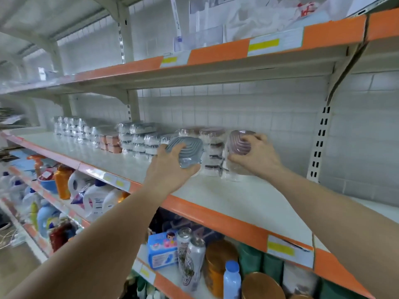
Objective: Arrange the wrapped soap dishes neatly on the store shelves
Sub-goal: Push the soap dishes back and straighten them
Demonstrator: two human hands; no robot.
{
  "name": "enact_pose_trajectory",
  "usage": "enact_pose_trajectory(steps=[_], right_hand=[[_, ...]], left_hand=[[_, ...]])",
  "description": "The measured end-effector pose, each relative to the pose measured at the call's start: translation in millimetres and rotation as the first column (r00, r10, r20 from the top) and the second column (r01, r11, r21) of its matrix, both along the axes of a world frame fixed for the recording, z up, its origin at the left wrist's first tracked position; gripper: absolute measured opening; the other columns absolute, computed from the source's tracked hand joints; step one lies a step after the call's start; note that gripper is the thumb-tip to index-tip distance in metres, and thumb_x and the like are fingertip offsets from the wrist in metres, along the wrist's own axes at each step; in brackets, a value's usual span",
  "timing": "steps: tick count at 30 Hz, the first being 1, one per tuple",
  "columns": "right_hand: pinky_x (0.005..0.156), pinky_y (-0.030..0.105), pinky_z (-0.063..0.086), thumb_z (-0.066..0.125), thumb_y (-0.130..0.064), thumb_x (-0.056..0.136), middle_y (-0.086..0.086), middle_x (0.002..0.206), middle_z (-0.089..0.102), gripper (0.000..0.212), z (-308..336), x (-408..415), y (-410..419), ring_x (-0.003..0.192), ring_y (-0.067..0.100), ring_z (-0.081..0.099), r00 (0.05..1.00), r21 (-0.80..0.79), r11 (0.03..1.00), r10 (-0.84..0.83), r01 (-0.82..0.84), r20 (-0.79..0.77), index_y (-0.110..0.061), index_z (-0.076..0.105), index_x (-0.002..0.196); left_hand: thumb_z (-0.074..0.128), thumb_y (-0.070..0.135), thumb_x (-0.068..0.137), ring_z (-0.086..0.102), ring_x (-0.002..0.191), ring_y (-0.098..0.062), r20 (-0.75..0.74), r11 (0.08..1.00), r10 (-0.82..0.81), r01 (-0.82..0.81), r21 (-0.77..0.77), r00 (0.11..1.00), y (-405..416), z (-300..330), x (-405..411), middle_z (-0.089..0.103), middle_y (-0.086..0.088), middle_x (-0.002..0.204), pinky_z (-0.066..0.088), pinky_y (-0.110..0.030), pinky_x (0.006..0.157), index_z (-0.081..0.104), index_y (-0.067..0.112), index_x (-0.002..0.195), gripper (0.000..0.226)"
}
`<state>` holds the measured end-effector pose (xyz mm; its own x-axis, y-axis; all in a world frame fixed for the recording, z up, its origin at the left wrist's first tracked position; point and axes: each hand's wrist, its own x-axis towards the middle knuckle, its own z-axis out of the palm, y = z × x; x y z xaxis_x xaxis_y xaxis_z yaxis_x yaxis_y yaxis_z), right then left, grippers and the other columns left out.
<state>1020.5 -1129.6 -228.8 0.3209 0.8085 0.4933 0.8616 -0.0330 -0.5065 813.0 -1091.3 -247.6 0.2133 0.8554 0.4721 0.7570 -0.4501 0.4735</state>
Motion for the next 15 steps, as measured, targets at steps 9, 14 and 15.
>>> enact_pose_trajectory(steps=[9, 14, 15], right_hand=[[0.056, 0.019, 0.035, 0.065, -0.039, 0.078, -0.008, 0.085, 0.057, 0.016, 19, 36, 130, 0.083, 0.016, 0.055, 0.988, -0.041, 0.987, -0.156, 0.155, -0.005, -0.031, 0.064, 0.092], [0.071, 0.026, 0.043, 0.057, -0.062, 0.080, -0.002, 0.100, 0.062, 0.044, 14, 47, 184, 0.100, 0.021, 0.056, 0.968, -0.127, 0.960, -0.252, 0.248, -0.019, -0.027, 0.063, 0.107], [0.079, 0.030, 0.045, 0.049, -0.069, 0.080, 0.002, 0.109, 0.062, 0.057, 12, 50, 192, 0.107, 0.025, 0.053, 0.962, -0.170, 0.947, -0.272, 0.271, 0.019, -0.025, 0.061, 0.114]], left_hand=[[0.062, 0.055, 0.078, 0.035, 0.130, -0.030, 0.021, 0.998, -0.062, 0.061, 0.024, 0.998, 126, 20, 19, 0.027, -0.008, 0.145, 0.034, -0.039, 0.105, 0.037, 0.032, 0.139, 0.069], [0.063, 0.054, 0.078, 0.041, 0.125, -0.030, 0.027, 0.996, -0.087, 0.086, 0.026, 0.996, 176, 24, 8, 0.028, -0.007, 0.143, 0.039, -0.039, 0.102, 0.038, 0.031, 0.139, 0.070], [0.063, 0.054, 0.078, 0.041, 0.124, -0.030, 0.033, 0.995, -0.093, 0.092, 0.031, 0.995, 186, 25, 5, 0.028, -0.007, 0.143, 0.040, -0.039, 0.102, 0.038, 0.032, 0.138, 0.070]])
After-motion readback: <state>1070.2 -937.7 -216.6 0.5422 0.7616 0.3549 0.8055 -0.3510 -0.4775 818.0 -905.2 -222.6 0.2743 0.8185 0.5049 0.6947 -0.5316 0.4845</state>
